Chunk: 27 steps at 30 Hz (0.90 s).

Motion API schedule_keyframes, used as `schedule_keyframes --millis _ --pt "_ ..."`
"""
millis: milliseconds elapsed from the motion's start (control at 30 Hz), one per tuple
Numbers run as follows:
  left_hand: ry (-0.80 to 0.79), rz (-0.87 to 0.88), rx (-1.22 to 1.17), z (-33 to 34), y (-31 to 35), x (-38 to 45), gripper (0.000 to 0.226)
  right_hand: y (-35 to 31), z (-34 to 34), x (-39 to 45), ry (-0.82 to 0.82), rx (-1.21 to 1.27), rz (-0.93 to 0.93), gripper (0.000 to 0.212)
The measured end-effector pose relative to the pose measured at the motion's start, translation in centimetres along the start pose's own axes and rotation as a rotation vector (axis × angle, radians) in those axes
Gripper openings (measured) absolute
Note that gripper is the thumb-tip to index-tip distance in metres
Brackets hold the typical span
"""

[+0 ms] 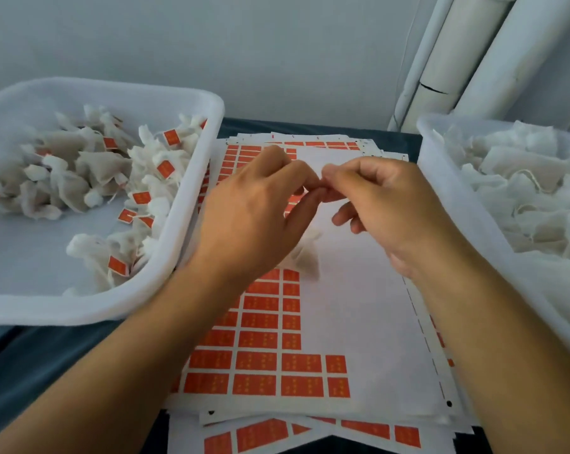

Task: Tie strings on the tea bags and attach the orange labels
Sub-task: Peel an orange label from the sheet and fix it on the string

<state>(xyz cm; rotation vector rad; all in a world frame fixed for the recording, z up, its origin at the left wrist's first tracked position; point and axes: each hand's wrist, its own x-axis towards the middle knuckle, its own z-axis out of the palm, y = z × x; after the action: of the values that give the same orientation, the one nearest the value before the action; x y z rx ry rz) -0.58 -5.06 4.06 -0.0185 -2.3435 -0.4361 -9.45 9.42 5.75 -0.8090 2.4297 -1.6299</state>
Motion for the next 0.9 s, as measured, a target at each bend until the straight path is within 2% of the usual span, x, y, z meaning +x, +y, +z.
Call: schedule_keyframes --millis 167,267,400,600,733,900 --pt "-0.101 -0.384 -0.271 1.9 -0.7 -0.9 0.019 2.3 1.5 1.6 0.135 0.055 -0.028 0.011" --pt "-0.22 -0.538 -0.242 2.5 -2.0 -1.7 0.027 3.9 1.8 2.0 0.229 0.081 -0.007 0.013" --pt "-0.444 -0.505 -0.196 2.9 -2.5 -2.4 0.038 5.8 1.9 1.6 0.24 0.061 0.002 0.01" --pt "-0.52 -0.477 -0.233 3.4 -1.7 -2.3 0.042 6.7 1.7 1.1 0.237 0.054 -0.005 0.008" --pt "-0.48 -0.516 -0.327 3.7 -1.6 -2.3 0.048 6.8 1.7 1.0 0.214 0.059 0.0 0.007" --pt "-0.343 -0.495 -0.359 4.0 -1.7 -2.2 0.034 6.8 1.4 1.1 0.228 0.126 0.031 0.008"
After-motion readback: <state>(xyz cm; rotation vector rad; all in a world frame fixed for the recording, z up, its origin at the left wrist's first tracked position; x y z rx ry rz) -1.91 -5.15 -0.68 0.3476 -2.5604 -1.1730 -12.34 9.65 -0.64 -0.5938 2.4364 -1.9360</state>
